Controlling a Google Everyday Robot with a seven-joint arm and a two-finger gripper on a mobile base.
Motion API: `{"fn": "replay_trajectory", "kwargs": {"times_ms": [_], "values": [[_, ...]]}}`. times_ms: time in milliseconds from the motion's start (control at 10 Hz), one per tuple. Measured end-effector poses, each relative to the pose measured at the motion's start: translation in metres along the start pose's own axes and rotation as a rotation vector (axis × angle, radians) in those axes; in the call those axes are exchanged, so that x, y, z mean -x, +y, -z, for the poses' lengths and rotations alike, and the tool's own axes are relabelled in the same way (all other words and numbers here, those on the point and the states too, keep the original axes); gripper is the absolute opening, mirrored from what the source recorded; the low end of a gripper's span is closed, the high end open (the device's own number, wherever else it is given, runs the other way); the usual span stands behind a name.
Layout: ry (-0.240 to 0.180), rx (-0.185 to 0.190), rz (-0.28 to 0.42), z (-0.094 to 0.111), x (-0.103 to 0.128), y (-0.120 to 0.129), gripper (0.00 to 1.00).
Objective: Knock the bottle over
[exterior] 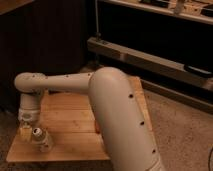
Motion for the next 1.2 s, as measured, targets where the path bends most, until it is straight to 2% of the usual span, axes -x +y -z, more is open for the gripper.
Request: {"fn": "replay_trajectory", "kwargs": {"times_ms": [300,400,500,600,900,1200], "values": [[-0.004,-0.006,0.0,0.0,-0.003,0.002,0.28],[-0.005,-0.007,0.0,0.0,-0.003,0.002,0.25],[-0.008,-0.011,-0.003,0.001,-0.006,0.001,0.14],[-0.012,-0.015,-0.004,0.002,-0.007,0.002,0.08],[-0.022,-0.027,-0.006,0.006,-0.012,0.002,0.07],[-0.036,-0.042,-0.017,0.017,-0.028,-0.004,0.07]]}}
